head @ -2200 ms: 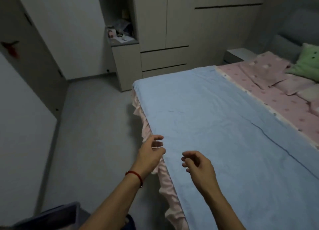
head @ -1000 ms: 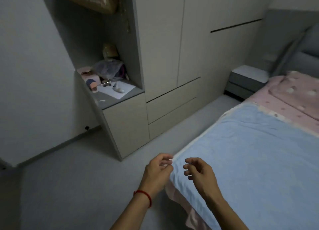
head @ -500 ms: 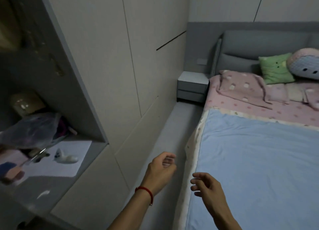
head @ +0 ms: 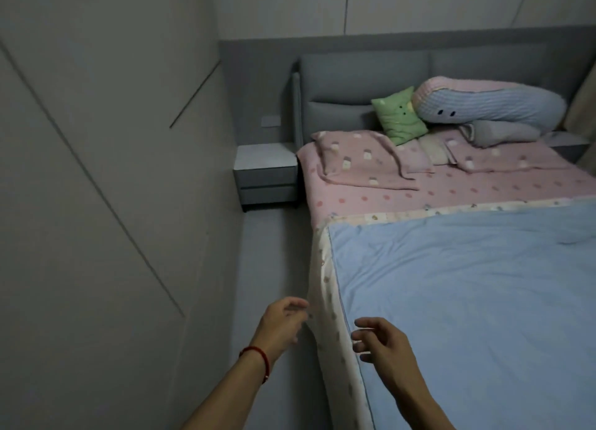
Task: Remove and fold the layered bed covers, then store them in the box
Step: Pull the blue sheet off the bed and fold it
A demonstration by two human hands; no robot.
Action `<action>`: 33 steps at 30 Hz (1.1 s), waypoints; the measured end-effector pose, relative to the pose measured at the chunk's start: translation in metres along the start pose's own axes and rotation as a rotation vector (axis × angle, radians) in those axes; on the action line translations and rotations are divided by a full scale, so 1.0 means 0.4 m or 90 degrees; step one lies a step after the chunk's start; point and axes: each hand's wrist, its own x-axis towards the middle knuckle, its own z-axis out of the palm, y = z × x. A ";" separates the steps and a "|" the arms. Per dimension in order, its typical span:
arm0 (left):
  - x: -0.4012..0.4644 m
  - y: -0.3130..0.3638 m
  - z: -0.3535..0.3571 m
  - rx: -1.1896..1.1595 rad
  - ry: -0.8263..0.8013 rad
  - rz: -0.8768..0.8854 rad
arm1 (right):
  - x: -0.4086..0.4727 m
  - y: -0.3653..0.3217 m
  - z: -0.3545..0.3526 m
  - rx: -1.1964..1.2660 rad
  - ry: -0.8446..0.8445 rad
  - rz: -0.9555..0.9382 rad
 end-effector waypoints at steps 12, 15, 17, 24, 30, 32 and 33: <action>0.732 0.186 -0.061 0.214 -0.215 -0.017 | 0.513 -0.040 0.248 -0.017 0.190 0.107; 0.886 0.223 -0.007 0.258 -0.248 0.003 | 0.689 -0.010 0.237 -0.016 0.206 0.156; 1.012 0.233 0.043 0.305 -0.257 0.012 | 0.838 0.019 0.234 0.008 0.200 0.179; 1.389 0.226 0.238 0.536 -0.333 -0.060 | 1.222 0.068 0.194 0.093 0.188 0.255; 1.659 0.210 0.375 0.632 -0.391 -0.074 | 1.297 0.088 0.169 0.160 0.265 0.336; 1.761 0.186 0.431 0.663 -0.412 -0.048 | 1.298 0.095 0.177 0.174 0.282 0.360; 1.810 0.164 0.463 0.675 -0.422 -0.014 | 1.296 0.101 0.185 0.185 0.299 0.380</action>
